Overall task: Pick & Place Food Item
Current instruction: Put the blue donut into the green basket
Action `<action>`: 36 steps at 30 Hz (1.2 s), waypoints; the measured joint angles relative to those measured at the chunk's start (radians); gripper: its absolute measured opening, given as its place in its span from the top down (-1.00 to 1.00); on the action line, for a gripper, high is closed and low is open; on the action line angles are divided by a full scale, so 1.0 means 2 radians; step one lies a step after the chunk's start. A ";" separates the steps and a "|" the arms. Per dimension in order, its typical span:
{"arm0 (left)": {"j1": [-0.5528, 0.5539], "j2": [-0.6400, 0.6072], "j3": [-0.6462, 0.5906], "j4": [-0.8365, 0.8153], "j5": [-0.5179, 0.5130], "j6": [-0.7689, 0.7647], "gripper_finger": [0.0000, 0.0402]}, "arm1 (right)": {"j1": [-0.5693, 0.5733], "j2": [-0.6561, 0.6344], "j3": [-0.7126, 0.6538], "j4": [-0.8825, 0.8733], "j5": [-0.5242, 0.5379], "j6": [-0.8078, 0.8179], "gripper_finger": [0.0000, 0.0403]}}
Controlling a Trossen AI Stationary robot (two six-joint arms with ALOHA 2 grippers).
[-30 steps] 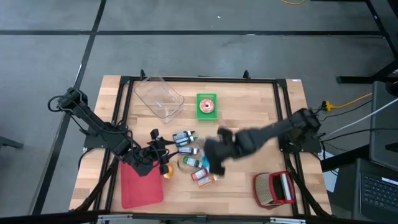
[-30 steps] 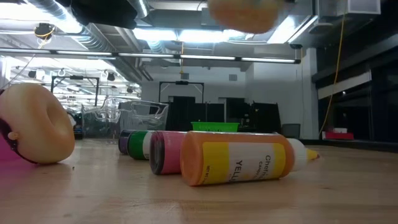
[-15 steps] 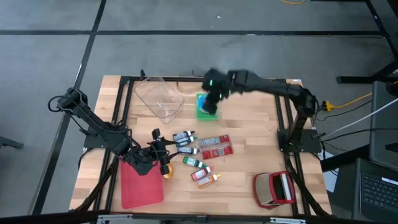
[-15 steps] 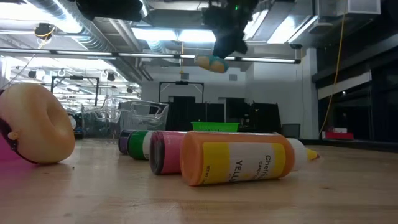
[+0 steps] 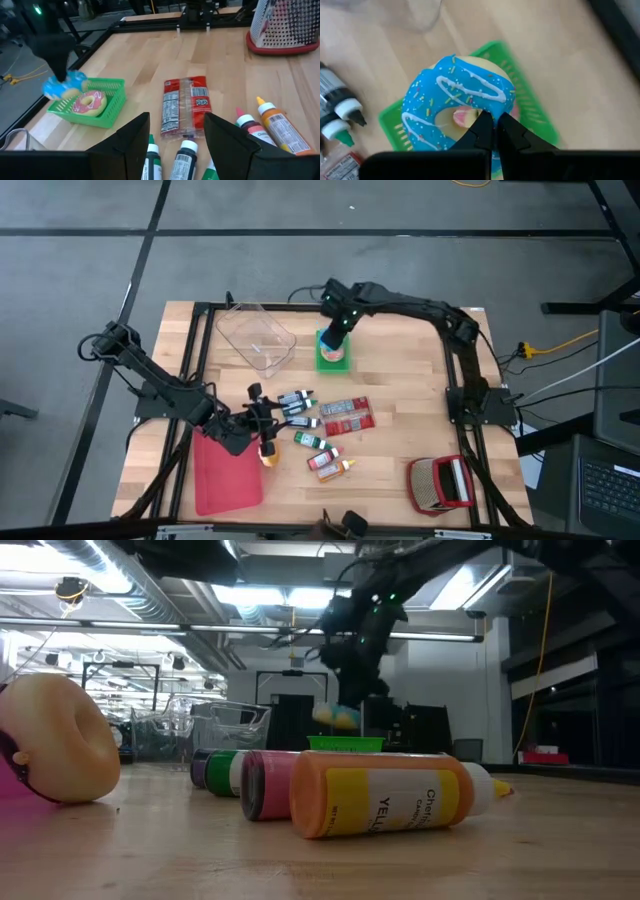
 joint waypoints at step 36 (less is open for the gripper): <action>0.004 0.000 0.000 -0.009 0.005 0.005 0.09 | -0.007 0.030 0.000 -0.019 -0.004 -0.002 0.96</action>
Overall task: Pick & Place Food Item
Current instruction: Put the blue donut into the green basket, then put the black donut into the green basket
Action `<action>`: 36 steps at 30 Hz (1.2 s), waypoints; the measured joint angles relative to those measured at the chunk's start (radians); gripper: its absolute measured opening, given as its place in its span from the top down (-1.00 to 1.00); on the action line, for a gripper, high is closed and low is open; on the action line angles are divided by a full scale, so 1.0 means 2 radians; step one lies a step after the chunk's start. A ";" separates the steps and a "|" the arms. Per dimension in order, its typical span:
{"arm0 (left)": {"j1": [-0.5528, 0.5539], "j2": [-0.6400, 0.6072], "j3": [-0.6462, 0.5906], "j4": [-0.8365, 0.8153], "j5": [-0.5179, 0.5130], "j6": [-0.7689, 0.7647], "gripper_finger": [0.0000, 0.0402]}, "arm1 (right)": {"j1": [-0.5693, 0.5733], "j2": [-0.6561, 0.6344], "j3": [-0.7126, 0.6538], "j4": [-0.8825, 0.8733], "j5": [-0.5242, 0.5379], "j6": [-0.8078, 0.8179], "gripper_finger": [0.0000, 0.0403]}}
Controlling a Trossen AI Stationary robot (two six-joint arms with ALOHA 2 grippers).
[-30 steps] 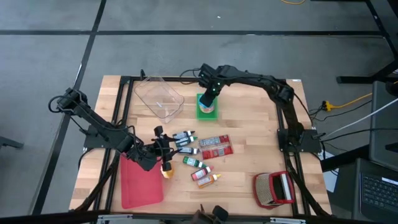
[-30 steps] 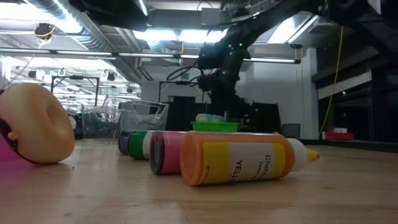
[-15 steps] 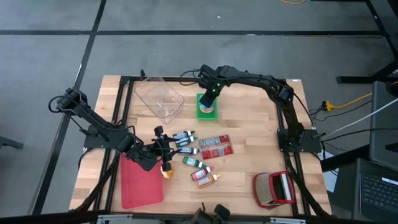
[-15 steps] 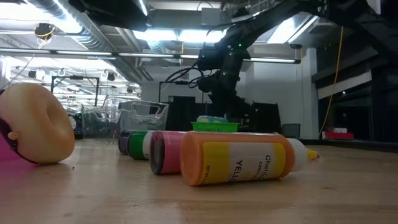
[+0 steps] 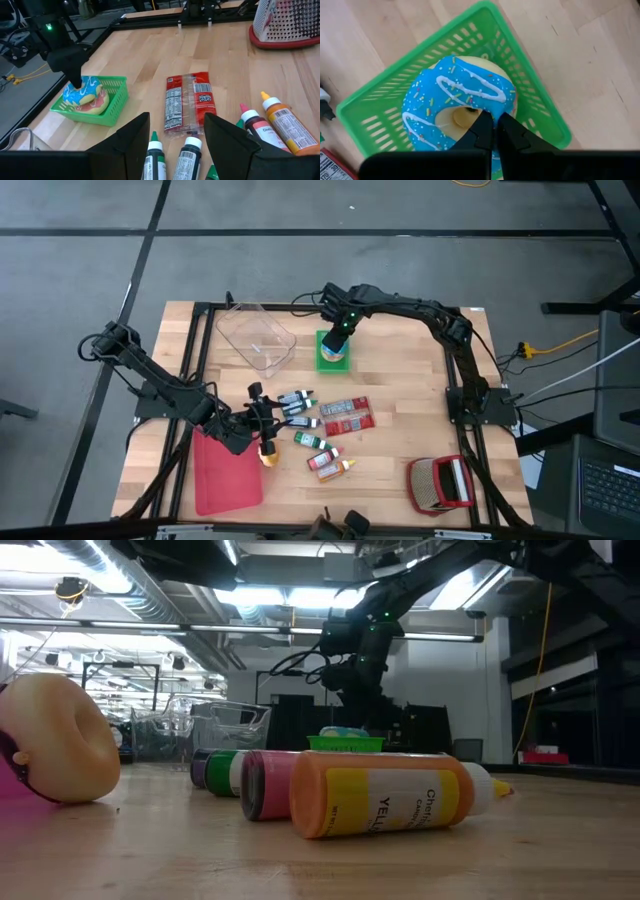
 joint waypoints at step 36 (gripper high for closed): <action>0.000 -0.001 0.000 0.001 0.002 0.007 0.09 | 0.012 -0.016 0.000 0.021 0.042 0.013 -0.12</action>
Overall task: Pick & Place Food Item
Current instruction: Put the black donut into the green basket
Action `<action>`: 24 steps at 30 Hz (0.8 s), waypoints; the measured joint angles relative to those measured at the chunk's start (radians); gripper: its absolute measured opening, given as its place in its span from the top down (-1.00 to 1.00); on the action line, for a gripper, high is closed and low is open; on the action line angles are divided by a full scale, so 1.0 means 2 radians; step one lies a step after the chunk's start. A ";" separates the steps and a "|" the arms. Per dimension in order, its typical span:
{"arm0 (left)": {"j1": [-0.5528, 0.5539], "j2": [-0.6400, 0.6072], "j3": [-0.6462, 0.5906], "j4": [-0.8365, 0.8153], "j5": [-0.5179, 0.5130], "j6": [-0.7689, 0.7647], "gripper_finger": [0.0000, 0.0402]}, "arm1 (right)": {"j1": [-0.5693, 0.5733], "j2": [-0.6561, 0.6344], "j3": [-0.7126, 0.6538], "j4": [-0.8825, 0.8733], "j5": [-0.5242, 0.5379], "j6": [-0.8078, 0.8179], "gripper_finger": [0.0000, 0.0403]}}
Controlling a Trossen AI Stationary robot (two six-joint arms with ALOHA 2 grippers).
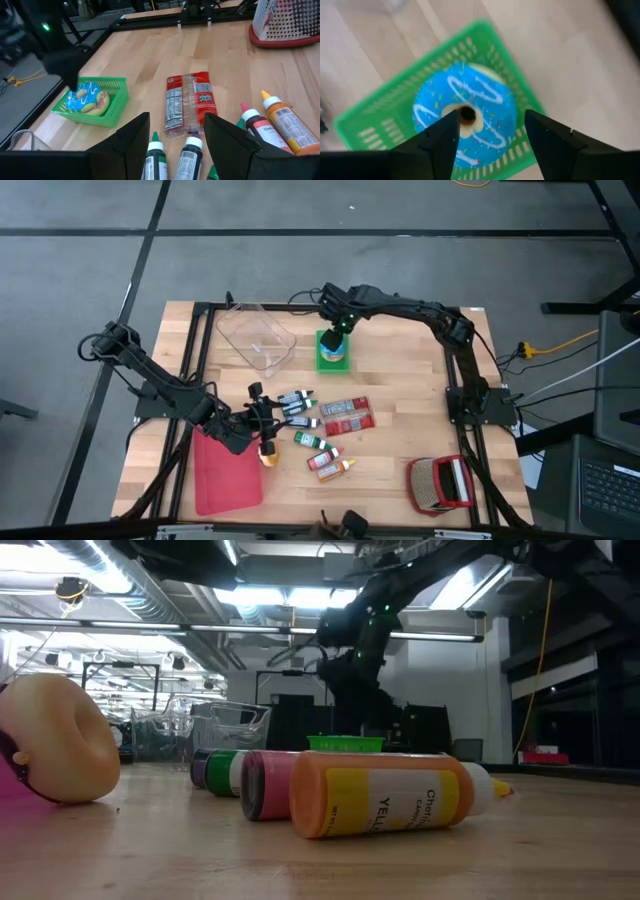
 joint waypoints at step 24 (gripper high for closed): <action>0.054 -0.002 0.099 -0.287 0.352 -0.001 0.43 | 0.056 -0.164 0.001 0.012 0.041 -0.002 -0.12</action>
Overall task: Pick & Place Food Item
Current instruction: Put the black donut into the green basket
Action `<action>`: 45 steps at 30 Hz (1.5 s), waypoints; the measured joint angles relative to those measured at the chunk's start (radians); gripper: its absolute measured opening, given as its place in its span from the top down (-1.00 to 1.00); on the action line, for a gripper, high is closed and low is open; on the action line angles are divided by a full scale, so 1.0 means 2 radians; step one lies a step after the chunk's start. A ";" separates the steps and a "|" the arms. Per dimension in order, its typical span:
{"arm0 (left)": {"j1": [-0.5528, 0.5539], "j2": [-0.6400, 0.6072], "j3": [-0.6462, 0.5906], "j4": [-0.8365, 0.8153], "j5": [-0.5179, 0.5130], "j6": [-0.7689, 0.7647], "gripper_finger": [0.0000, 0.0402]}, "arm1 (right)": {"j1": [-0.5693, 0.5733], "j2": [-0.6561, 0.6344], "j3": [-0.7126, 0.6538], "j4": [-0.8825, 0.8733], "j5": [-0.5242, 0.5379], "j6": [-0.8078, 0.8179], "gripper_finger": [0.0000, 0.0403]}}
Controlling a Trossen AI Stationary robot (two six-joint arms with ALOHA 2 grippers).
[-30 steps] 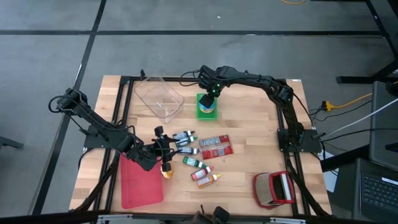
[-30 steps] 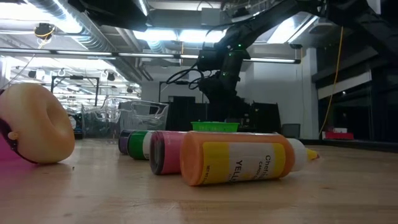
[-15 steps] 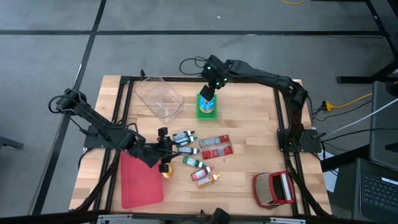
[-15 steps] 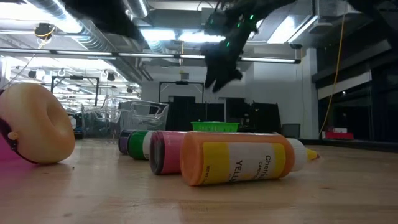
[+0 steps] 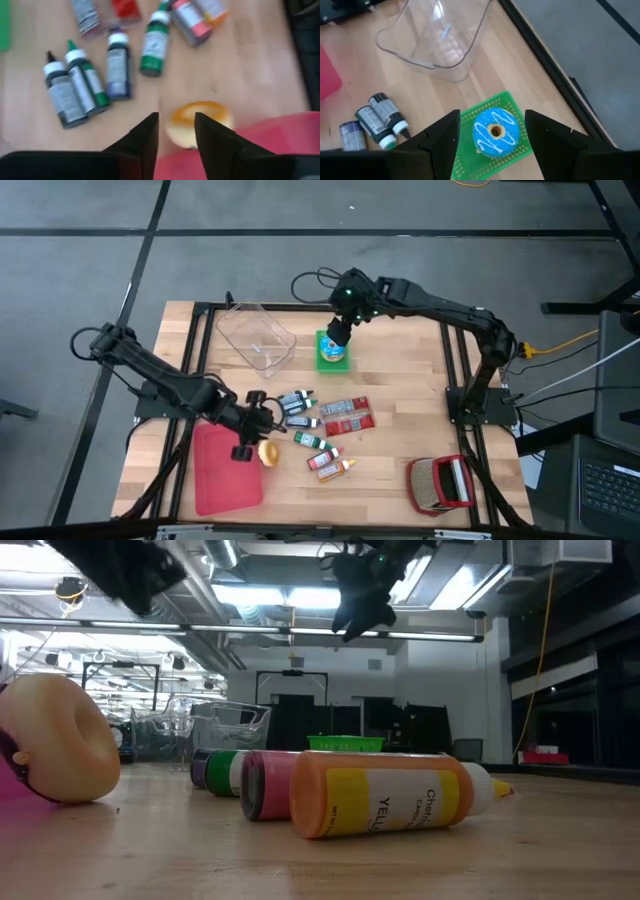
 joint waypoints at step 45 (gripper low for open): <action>0.002 0.174 0.070 -0.095 0.143 0.040 0.92 | 0.032 0.007 0.000 0.000 0.000 -0.017 -0.13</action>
